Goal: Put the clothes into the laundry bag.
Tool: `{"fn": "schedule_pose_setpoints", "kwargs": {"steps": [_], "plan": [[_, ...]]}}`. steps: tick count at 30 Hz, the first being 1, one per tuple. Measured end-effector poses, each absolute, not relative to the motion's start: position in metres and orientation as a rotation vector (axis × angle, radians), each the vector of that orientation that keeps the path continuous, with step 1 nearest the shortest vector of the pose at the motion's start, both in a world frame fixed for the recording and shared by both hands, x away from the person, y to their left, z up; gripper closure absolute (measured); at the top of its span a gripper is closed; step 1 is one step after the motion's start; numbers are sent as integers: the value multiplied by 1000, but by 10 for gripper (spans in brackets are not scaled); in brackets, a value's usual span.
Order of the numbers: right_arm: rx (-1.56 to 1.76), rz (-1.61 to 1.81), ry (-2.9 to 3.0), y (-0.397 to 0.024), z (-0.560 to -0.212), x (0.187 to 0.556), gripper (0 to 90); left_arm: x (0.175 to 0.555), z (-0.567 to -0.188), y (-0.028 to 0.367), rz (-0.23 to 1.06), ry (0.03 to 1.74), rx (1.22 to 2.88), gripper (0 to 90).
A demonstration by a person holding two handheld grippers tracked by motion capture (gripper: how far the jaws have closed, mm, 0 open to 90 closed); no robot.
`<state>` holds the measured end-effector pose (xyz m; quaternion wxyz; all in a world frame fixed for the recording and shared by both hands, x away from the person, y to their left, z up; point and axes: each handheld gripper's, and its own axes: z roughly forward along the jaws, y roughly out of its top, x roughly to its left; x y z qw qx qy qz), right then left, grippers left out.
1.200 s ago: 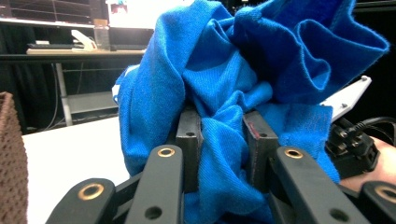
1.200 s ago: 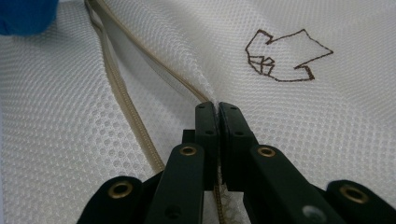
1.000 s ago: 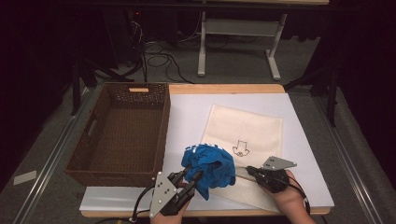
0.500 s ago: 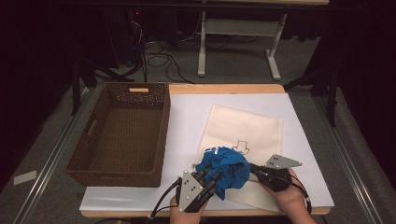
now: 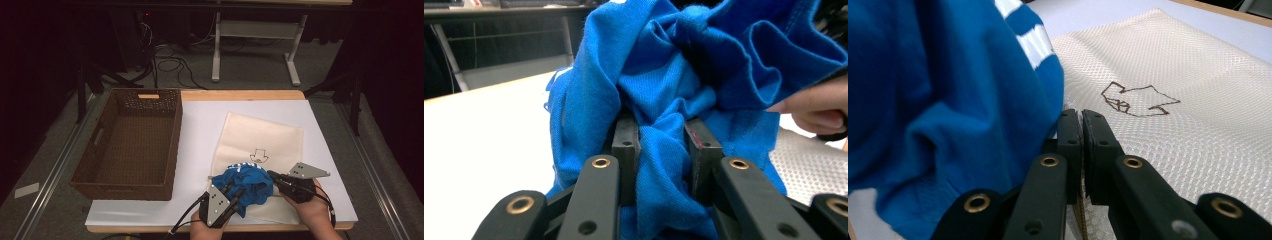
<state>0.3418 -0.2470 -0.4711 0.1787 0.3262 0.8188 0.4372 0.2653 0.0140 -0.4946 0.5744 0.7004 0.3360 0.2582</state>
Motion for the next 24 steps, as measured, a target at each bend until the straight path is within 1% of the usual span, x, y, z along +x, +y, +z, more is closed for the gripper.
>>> {"fn": "schedule_pose_setpoints", "kwargs": {"steps": [8, 20, 24], "plan": [[930, 1227, 2318, -247, -468, 341, 882, 267, -502, 10, 587, 785, 1688, 718], [940, 1293, 2269, -250, -465, 339, 883, 281, -508, -1, 507, 807, 1799, 711], [942, 1305, 2262, -253, -466, 336, 884, 283, -512, -5, 499, 814, 1814, 698]]}}
